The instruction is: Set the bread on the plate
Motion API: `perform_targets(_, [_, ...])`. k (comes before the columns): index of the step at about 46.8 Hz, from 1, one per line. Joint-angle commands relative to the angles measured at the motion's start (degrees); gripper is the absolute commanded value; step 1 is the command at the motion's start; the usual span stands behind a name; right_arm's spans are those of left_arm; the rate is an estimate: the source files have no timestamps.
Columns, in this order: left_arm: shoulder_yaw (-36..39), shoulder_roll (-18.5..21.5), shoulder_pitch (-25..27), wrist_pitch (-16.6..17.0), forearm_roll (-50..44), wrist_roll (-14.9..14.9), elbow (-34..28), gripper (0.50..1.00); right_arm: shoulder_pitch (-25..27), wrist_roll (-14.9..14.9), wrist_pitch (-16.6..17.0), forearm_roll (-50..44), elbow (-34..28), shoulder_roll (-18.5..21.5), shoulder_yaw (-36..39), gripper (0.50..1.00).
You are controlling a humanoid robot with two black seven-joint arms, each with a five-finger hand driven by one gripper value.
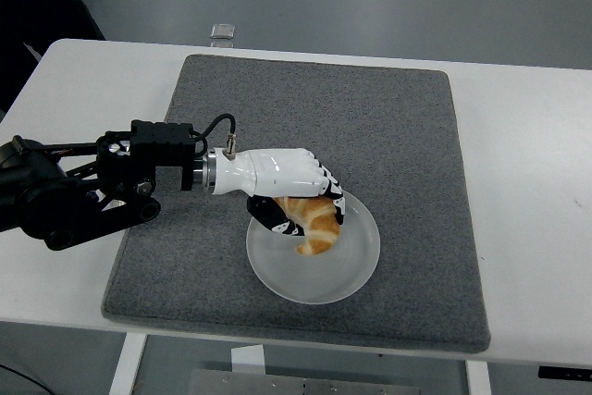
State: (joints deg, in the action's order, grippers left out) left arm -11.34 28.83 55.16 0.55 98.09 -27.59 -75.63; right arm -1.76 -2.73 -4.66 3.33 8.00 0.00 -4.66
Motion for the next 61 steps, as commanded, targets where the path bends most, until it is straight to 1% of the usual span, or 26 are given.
perform_targets(1, [0.09,0.00,-0.14,-0.02,0.70,-0.01,0.04,0.500,0.00,0.00,0.00,0.01,-0.09,0.00,0.00,0.952])
perform_targets(19, [0.00,0.00,-1.72,-0.02,0.79,-0.01,0.39,0.500,0.00,0.00,0.00,0.01,-0.09,0.00,0.00,0.952])
perform_targets(43, [0.00,0.09,-2.07,-0.02,0.96,-0.01,0.39,0.500,0.00,0.00,0.00,0.01,0.00,0.00,0.00,0.954])
perform_targets(45, [0.09,0.09,-2.07,-0.02,0.96,-0.01,0.39,0.516,0.00,0.00,0.00,0.01,0.00,0.00,0.00,0.952])
perform_targets(47, [0.00,0.09,-2.07,-0.02,0.96,-0.01,0.48,0.544,0.00,0.00,0.00,0.01,0.00,0.00,0.00,0.952])
perform_targets(51, [0.09,0.09,-2.07,-0.02,0.96,-0.01,0.57,0.548,0.00,0.00,0.00,0.01,0.00,0.00,0.00,0.952])
perform_targets(52, [0.09,0.09,-2.07,-0.02,0.96,-0.01,0.57,0.557,0.00,0.00,0.00,0.01,0.00,0.00,0.00,0.952])
perform_targets(53, [0.00,0.09,-2.07,-0.02,0.96,-0.01,0.48,0.578,0.00,0.00,0.00,0.01,0.00,0.00,0.00,0.952])
perform_targets(56, [0.00,0.09,-2.07,0.07,0.96,-0.01,0.57,0.685,0.00,0.00,0.00,0.01,0.00,0.00,0.00,0.952])
perform_targets(57, [0.00,0.09,-2.07,0.07,0.96,-0.01,0.57,0.705,0.00,0.00,0.00,0.01,0.00,0.00,0.00,0.952])
perform_targets(61, [0.00,0.00,-2.07,0.07,0.96,0.08,0.75,0.726,0.00,0.00,0.00,0.01,0.00,0.00,0.00,0.952])
